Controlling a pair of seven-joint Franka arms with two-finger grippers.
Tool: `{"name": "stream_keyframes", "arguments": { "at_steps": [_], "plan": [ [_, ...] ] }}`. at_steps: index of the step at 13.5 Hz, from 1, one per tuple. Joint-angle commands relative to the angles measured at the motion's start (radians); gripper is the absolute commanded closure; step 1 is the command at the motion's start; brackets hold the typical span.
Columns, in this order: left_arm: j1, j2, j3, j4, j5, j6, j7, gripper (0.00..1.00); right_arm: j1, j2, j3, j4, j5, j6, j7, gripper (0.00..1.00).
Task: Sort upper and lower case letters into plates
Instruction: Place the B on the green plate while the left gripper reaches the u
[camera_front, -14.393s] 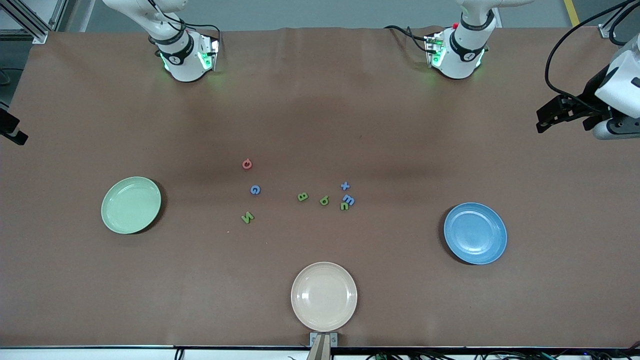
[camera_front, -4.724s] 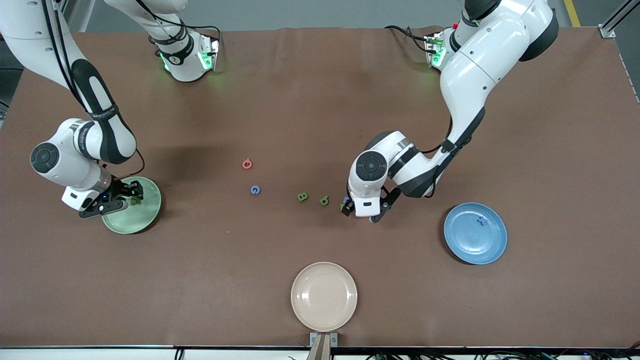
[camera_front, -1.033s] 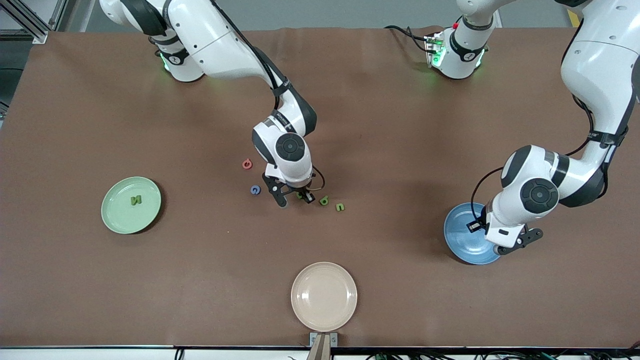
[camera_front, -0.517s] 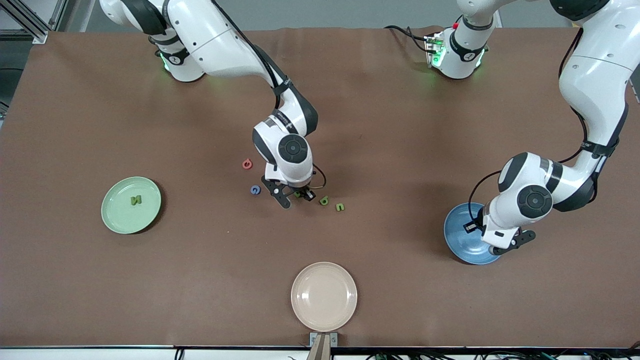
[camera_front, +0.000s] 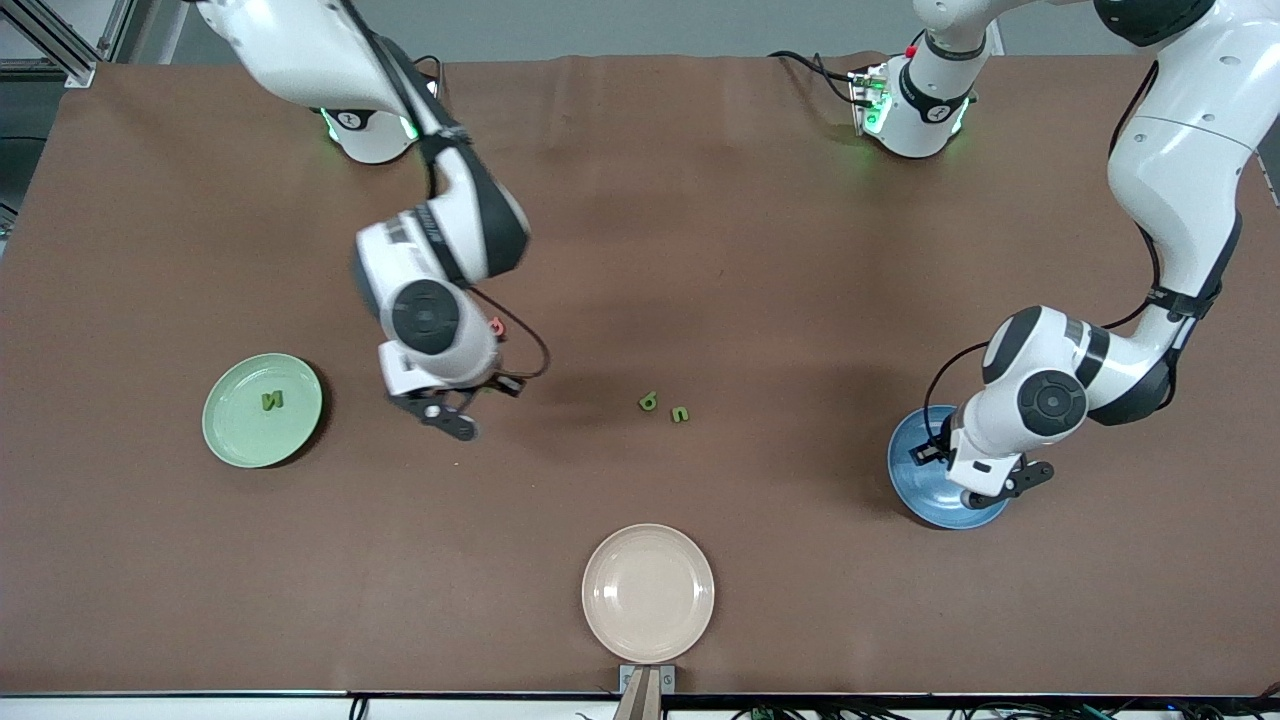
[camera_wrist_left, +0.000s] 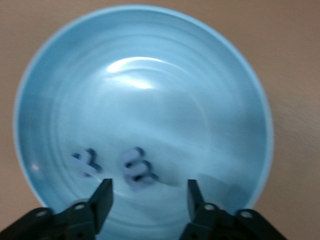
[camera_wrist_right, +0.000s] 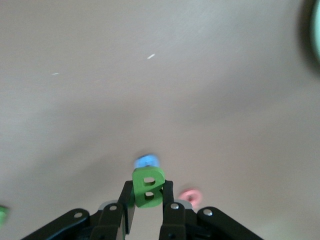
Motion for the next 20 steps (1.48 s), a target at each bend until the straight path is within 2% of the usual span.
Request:
{"name": "stream_keyframes", "arguments": {
  "at_steps": [1, 3, 6, 8, 10, 13, 14, 15, 17, 18, 19, 20],
  "plan": [
    [-0.04, -0.015, -0.003, 0.017, 0.013, -0.008, -0.017, 0.0, -0.142, -0.145, 0.018, -0.209, -0.002, 0.044, -0.278, 0.96],
    [-0.062, -0.026, -0.011, 0.028, 0.016, -0.013, -0.005, 0.0, -0.264, -0.162, 0.02, -0.266, -0.002, 0.082, -0.494, 0.96],
    [-0.062, -0.043, -0.112, 0.042, 0.007, -0.043, -0.005, 0.0, -0.413, -0.154, 0.018, -0.379, -0.002, 0.255, -0.765, 0.96],
    [-0.079, -0.035, -0.158, 0.073, 0.005, -0.066, -0.005, 0.0, -0.481, -0.139, 0.018, -0.401, -0.004, 0.334, -0.877, 0.96],
    [-0.161, -0.032, -0.156, 0.074, 0.007, -0.066, -0.024, 0.0, -0.53, -0.091, 0.018, -0.401, -0.004, 0.39, -0.955, 0.96],
    [-0.263, -0.014, -0.152, 0.065, 0.02, -0.062, -0.113, 0.0, -0.556, -0.035, 0.018, -0.401, -0.004, 0.45, -0.971, 0.95],
    [-0.337, 0.015, -0.138, 0.065, 0.034, -0.056, -0.133, 0.0, -0.558, -0.016, 0.02, -0.398, -0.004, 0.461, -0.97, 0.95],
    [-0.405, 0.01, -0.086, 0.076, 0.03, -0.054, -0.194, 0.0, -0.559, -0.004, 0.02, -0.396, -0.004, 0.475, -0.969, 0.93],
    [-0.494, 0.025, -0.055, 0.085, 0.04, -0.045, -0.258, 0.0, -0.558, 0.01, 0.02, -0.398, -0.004, 0.492, -0.969, 0.9],
    [-0.543, 0.04, -0.028, 0.1, 0.034, -0.043, -0.267, 0.0, -0.558, 0.018, 0.02, -0.396, -0.002, 0.495, -0.969, 0.86],
    [-0.573, 0.049, 0.013, 0.126, 0.03, -0.043, -0.287, 0.0, -0.552, 0.016, 0.02, -0.396, -0.002, 0.492, -0.968, 0.59],
    [-0.599, 0.059, 0.021, 0.136, 0.028, -0.043, -0.302, 0.0, -0.546, 0.001, 0.02, -0.393, -0.002, 0.481, -0.965, 0.08]
  ]
}}
